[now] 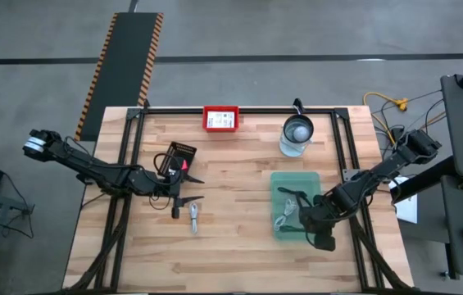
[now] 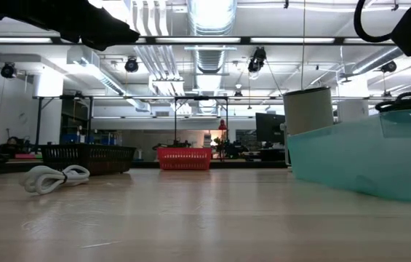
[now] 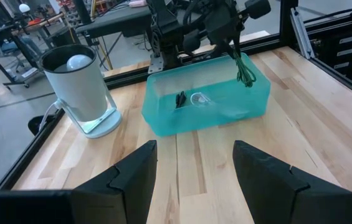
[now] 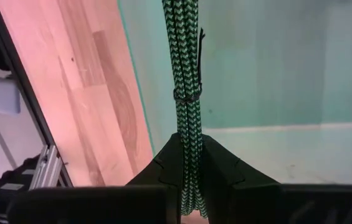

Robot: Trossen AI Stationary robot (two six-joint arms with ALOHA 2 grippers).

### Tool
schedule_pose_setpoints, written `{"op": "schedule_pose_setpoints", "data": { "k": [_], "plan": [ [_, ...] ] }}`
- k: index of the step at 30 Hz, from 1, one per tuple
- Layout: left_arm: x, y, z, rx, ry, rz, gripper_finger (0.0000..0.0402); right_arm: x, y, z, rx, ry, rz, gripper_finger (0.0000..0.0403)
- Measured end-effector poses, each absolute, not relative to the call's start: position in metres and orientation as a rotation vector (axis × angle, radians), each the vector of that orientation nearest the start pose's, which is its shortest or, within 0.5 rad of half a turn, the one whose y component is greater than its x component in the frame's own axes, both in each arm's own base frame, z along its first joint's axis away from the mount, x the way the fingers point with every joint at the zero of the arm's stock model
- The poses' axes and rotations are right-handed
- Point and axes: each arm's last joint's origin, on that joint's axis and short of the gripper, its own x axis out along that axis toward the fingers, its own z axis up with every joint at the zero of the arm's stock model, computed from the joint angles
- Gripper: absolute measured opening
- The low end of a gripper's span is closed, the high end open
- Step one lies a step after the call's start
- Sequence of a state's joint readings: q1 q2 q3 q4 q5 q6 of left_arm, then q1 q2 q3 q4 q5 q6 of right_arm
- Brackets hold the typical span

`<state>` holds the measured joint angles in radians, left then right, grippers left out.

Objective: Pick and place items into bin
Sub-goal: Put the green charger cable into the green bin, then put the white charger cable into the green bin

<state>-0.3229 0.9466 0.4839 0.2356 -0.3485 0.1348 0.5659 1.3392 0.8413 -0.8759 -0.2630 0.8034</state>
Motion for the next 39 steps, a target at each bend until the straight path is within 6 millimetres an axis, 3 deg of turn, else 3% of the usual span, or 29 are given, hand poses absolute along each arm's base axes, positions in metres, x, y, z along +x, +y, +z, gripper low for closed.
{"op": "schedule_pose_setpoints", "data": {
  "k": [9, 20, 25, 39],
  "plan": [
    [0.197, -0.055, 0.241, 0.208, 0.214, 0.011, 0.0194, 0.188, 0.128, 0.204, 0.486, 1.518, 0.086, 0.0027],
    [0.197, -0.056, 0.242, 0.204, 0.2, 0.012, 0.0194, 0.188, 0.128, 0.204, 0.53, 1.524, 0.044, 0.0116],
    [0.197, -0.056, 0.242, 0.204, 0.2, 0.012, 0.0194, 0.189, 0.128, 0.204, 0.534, 1.518, 0.042, 0.0138],
    [0.197, -0.055, 0.241, 0.204, 0.211, 0.012, 0.0194, 0.199, 0.127, 0.205, 0.504, 1.314, -0.095, 0.013]
  ]
}}
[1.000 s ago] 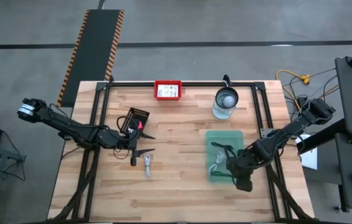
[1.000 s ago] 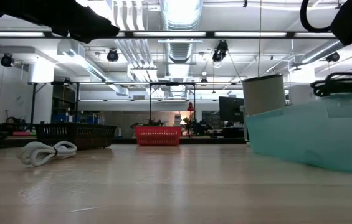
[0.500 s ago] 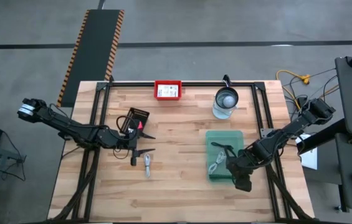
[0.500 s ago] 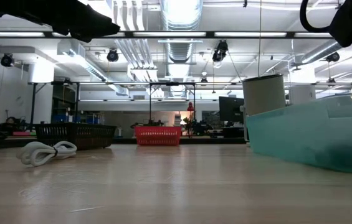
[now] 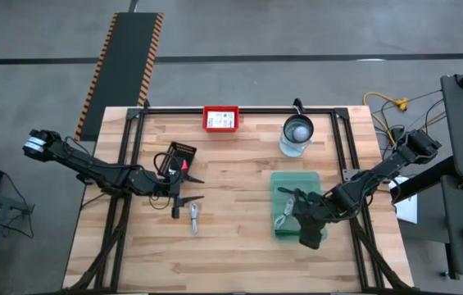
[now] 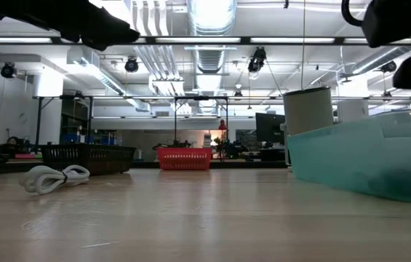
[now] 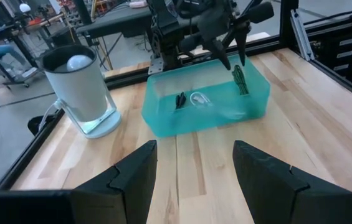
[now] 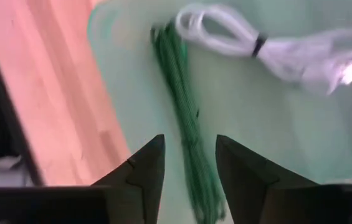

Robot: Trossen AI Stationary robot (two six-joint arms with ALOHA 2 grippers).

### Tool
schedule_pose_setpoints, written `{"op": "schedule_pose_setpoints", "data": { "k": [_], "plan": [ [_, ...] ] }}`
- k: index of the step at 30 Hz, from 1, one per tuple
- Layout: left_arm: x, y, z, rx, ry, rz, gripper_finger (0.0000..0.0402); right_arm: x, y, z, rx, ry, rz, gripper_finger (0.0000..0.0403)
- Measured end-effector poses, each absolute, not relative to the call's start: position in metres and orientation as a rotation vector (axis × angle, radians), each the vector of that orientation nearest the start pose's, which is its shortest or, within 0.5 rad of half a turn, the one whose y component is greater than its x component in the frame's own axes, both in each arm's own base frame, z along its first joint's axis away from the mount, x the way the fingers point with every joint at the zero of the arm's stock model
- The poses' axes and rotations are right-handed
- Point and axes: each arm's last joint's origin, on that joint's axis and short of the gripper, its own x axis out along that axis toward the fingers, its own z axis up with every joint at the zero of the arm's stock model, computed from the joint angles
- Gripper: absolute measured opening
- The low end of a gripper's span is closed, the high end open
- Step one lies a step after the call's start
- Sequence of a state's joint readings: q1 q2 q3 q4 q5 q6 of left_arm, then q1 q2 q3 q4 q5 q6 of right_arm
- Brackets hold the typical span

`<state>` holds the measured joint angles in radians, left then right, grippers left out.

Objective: Pick and place items into bin
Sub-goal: Put the white charger cable into the green bin

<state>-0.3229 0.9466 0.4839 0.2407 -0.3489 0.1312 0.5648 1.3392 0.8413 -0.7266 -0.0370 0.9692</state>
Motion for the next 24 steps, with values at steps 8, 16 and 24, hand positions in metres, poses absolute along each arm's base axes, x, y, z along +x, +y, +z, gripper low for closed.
{"op": "schedule_pose_setpoints", "data": {
  "k": [8, 16, 24],
  "plan": [
    [0.195, -0.055, 0.234, 0.082, 0.283, 0.028, 0.0194, 0.204, 0.12, 0.207, 0.365, 1.101, -0.287, 0.0117],
    [0.193, -0.054, 0.227, -0.127, 0.354, 0.07, 0.0194, 0.206, 0.117, 0.208, 0.302, 1.01, -0.366, 0.0104],
    [0.189, -0.055, 0.213, -0.398, 0.492, 0.101, 0.0194, 0.206, 0.117, 0.208, 0.176, 1.029, -0.297, 0.0093]
  ]
}}
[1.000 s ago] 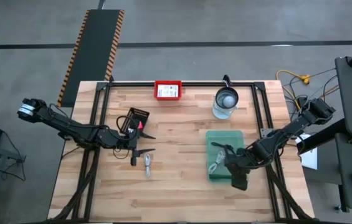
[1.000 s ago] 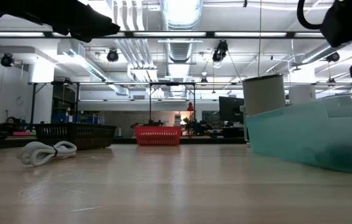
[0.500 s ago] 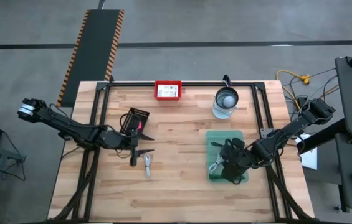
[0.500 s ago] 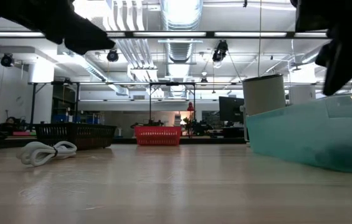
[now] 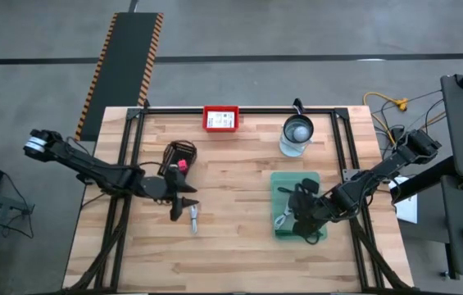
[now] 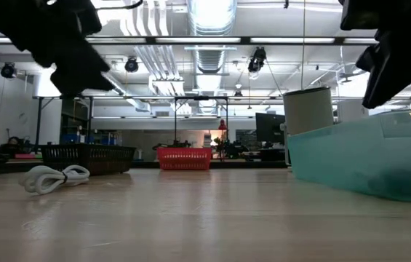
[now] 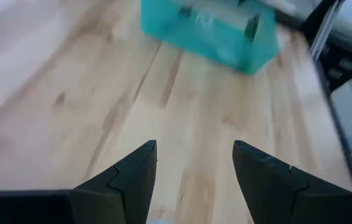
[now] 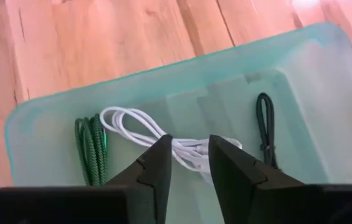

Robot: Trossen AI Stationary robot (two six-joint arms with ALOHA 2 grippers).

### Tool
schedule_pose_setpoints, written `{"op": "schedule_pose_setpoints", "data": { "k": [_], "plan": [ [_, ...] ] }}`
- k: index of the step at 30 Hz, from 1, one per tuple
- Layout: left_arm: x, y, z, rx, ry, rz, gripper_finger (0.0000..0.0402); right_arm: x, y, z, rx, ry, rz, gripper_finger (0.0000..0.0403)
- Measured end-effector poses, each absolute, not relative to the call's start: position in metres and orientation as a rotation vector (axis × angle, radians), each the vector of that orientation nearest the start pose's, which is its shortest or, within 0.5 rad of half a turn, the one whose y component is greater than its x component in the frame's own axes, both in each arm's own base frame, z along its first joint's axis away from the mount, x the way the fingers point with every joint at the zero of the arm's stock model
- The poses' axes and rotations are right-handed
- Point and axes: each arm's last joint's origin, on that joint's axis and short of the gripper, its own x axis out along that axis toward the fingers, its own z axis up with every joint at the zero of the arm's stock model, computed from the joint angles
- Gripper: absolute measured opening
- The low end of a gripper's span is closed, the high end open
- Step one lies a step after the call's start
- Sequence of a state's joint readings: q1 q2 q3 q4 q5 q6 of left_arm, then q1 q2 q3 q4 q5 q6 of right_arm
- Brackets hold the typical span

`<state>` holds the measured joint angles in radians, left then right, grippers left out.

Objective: Pick and place items into bin
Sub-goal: Put the white charger cable into the green bin

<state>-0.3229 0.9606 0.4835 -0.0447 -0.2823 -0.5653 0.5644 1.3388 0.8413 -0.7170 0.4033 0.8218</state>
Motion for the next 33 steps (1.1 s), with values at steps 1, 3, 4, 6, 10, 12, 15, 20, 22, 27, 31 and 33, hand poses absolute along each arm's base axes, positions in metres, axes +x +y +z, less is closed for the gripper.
{"op": "schedule_pose_setpoints", "data": {
  "k": [1, 3, 4, 6, 10, 12, 15, 20, 22, 27, 31, 33],
  "plan": [
    [0.189, -0.055, 0.21, -0.399, 0.515, 0.101, 0.0194, 0.206, 0.117, 0.208, 0.149, 1.033, -0.281, 0.0092],
    [0.19, -0.056, 0.207, -0.445, 0.535, 0.111, 0.0194, 0.206, 0.117, 0.208, 0.103, 1.039, -0.255, 0.0089],
    [0.192, -0.056, 0.206, -0.488, 0.539, 0.125, 0.0194, 0.206, 0.117, 0.208, 0.086, 1.041, -0.245, 0.0088],
    [0.193, -0.057, 0.203, -0.593, 0.552, 0.164, 0.0194, 0.206, 0.117, 0.208, 0.059, 1.044, -0.229, 0.0086],
    [0.199, -0.059, 0.194, -0.765, 0.596, 0.23, 0.0194, 0.206, 0.117, 0.208, 0.027, 1.047, -0.21, 0.0084],
    [0.202, -0.06, 0.187, -0.774, 0.627, 0.258, 0.0193, 0.206, 0.117, 0.208, 0.014, 1.049, -0.202, 0.0085],
    [0.207, -0.059, 0.174, -0.786, 0.643, 0.358, 0.0184, 0.206, 0.117, 0.208, 0.007, 1.05, -0.198, 0.0088],
    [0.218, -0.063, 0.162, -1.001, 0.7, 0.44, 0.0164, 0.205, 0.117, 0.207, 0.014, 1.072, -0.18, 0.009],
    [0.222, -0.067, 0.162, -1.081, 0.736, 0.436, 0.0158, 0.204, 0.118, 0.207, 0.026, 1.09, -0.16, 0.0088],
    [0.234, -0.072, 0.173, -1.162, 0.737, 0.445, 0.0138, 0.203, 0.119, 0.206, 0.042, 1.128, -0.103, 0.0082],
    [0.238, -0.073, 0.183, -1.138, 0.81, 0.529, 0.012, 0.203, 0.119, 0.205, 0.038, 1.133, -0.104, 0.0084],
    [0.239, -0.074, 0.186, -1.153, 0.851, 0.607, 0.0112, 0.202, 0.118, 0.203, 0.036, 1.14, -0.104, 0.0086]
  ]
}}
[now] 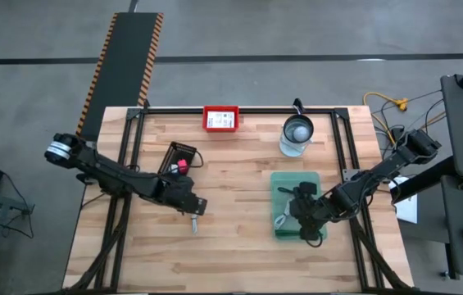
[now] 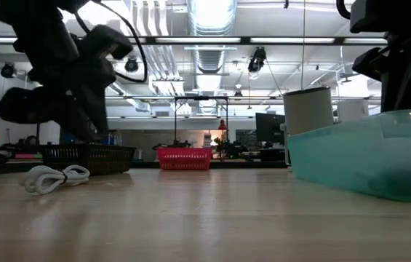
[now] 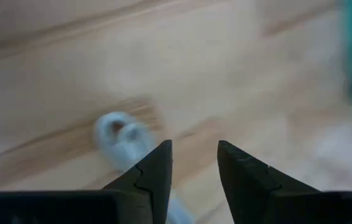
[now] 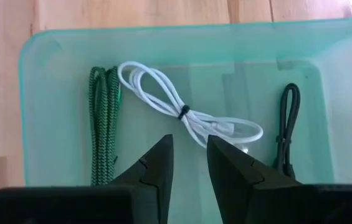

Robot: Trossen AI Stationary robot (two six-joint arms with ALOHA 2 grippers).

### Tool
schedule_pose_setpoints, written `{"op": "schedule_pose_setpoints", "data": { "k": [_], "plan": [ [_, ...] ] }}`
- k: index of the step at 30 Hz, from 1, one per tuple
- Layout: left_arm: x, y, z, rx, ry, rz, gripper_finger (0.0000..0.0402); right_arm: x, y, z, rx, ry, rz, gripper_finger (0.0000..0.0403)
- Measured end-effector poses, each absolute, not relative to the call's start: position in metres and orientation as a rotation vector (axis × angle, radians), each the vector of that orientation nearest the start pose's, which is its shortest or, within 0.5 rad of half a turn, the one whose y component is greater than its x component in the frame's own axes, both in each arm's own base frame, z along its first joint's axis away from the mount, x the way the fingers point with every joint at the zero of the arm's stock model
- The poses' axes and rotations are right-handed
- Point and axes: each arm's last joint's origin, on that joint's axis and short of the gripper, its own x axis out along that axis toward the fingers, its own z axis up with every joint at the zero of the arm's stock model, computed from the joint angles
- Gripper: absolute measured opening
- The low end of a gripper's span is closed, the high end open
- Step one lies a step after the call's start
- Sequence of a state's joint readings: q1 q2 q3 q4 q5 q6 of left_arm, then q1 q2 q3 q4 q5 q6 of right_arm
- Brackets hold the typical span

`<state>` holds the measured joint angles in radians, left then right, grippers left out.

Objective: Pick and place items into bin
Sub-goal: Put the white charger cable into the green bin

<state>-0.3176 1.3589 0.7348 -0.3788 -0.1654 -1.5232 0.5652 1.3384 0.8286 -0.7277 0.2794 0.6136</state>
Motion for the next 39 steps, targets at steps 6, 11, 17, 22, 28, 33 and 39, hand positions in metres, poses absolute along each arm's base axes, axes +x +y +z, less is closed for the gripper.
{"op": "schedule_pose_setpoints", "data": {
  "k": [6, 11, 17, 22, 28, 33, 39],
  "plan": [
    [0.248, -0.078, 0.187, -1.14, 0.946, 0.714, 0.0092, 0.198, 0.116, 0.196, 0.022, 1.162, -0.113, 0.0091],
    [0.257, -0.084, 0.172, -1.146, 1.068, 0.717, 0.009, 0.195, 0.114, 0.19, 0.02, 1.176, -0.124, 0.0085],
    [0.261, -0.086, 0.155, -1.114, 1.133, 0.755, 0.009, 0.195, 0.114, 0.189, 0.021, 1.182, -0.123, 0.0083],
    [0.263, -0.086, 0.148, -1.099, 1.149, 0.775, 0.009, 0.195, 0.115, 0.189, 0.03, 1.19, -0.113, 0.009],
    [0.263, -0.086, 0.144, -0.998, 1.192, 0.704, 0.0084, 0.195, 0.115, 0.189, 0.03, 1.19, -0.113, 0.0086],
    [0.262, -0.086, 0.147, -0.944, 1.196, 0.663, 0.0029, 0.195, 0.115, 0.189, 0.029, 1.189, -0.112, 0.0077],
    [0.266, -0.085, 0.16, -0.864, 1.086, 0.575, 0.0021, 0.195, 0.115, 0.189, 0.027, 1.181, -0.112, 0.0068]
  ]
}}
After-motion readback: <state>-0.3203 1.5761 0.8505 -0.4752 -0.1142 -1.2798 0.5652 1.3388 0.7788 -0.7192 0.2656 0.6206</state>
